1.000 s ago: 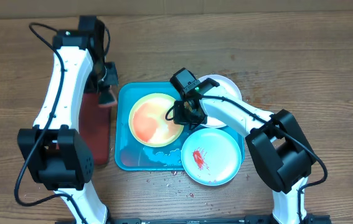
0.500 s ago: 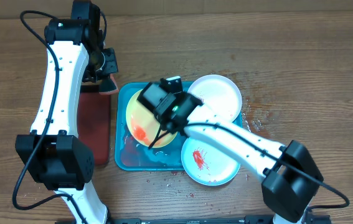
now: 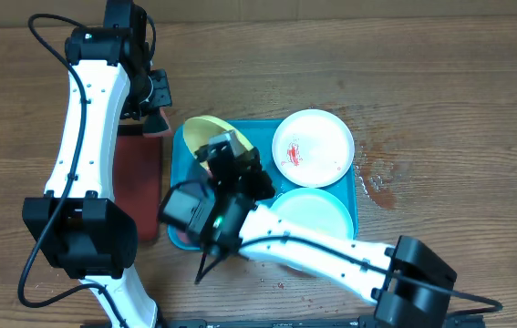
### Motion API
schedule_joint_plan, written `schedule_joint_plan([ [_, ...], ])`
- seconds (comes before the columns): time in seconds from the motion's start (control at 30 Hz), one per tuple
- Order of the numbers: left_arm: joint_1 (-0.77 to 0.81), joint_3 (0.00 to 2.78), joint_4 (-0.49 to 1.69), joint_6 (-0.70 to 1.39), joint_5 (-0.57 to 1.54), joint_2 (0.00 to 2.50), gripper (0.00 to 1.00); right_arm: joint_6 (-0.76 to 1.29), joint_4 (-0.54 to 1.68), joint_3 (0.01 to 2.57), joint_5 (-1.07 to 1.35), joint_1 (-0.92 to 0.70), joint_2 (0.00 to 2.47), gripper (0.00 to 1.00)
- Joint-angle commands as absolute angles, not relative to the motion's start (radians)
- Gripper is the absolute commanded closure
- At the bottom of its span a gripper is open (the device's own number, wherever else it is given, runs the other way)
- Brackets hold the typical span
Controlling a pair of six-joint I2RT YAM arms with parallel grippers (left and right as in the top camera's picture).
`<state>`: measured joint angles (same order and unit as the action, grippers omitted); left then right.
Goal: Clean dirty plates on tray and stack at the side
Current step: 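Lift the yellow plate with right gripper and place it right of tray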
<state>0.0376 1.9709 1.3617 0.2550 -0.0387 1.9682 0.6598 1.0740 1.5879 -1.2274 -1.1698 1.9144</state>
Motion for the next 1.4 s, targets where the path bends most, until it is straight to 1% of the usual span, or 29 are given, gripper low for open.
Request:
schedule_joint_plan([
  [0.0,0.037,1.985,1.361,0.239,-0.052,1.963,0.96,0.686,1.072,1.613,-1.517,-1.203,1.890,0.96],
  [0.1,0.037,1.983,1.362,0.239,-0.052,1.963,0.96,0.685,1.072,1.613,-1.573,-1.218,1.890,0.96],
  [0.33,0.037,1.983,1.365,0.240,-0.051,1.963,0.96,0.686,1.072,1.612,-1.565,-1.218,1.890,0.96],
  [0.4,0.037,1.983,1.365,0.240,-0.051,1.963,0.96,0.686,1.072,1.612,-1.527,-1.218,1.890,0.96],
  [0.47,0.037,1.983,1.366,0.240,-0.051,1.963,0.96,0.686,1.073,1.612,-1.403,-1.215,1.890,0.96],
  [0.6,0.037,1.983,1.375,0.240,-0.051,1.963,0.96,0.686,1.076,1.612,-1.081,-1.185,1.890,0.96],
  [0.63,0.037,1.983,1.380,0.240,-0.051,1.963,0.96,0.686,1.077,1.612,-0.995,-1.169,1.888,0.96],
  [0.67,0.037,1.983,1.386,0.239,-0.051,1.963,0.96,0.685,1.080,1.612,-0.857,-1.137,1.879,0.96],
  [0.77,0.037,1.983,1.388,0.240,-0.051,1.963,0.96,0.677,1.091,1.612,-0.661,-1.062,1.841,0.96],
  [0.87,0.038,1.983,1.388,0.240,-0.051,1.963,0.96,0.612,1.090,1.612,-0.484,-0.962,1.782,0.96],
  [0.9,0.039,1.983,1.388,0.240,-0.048,1.963,0.96,0.547,1.087,1.612,-0.337,-0.869,1.727,0.96],
  [0.97,0.039,1.983,1.389,0.239,-0.034,1.963,0.96,0.500,1.088,1.612,-0.208,-0.774,1.677,0.96],
  [1.03,0.039,1.982,1.389,0.239,-0.010,1.963,0.96,0.458,1.097,1.612,-0.060,-0.644,1.624,0.96],
  [1.13,0.040,1.977,1.388,0.240,0.001,1.963,0.96,0.405,1.135,1.612,0.102,-0.448,1.576,0.96],
  [1.23,0.040,1.963,1.387,0.240,0.001,1.963,0.96,0.387,1.208,1.609,0.152,-0.241,1.567,0.96],
  [1.37,0.040,1.943,1.382,0.240,0.001,1.963,0.96,0.384,1.245,1.555,0.151,-0.019,1.567,0.96],
])
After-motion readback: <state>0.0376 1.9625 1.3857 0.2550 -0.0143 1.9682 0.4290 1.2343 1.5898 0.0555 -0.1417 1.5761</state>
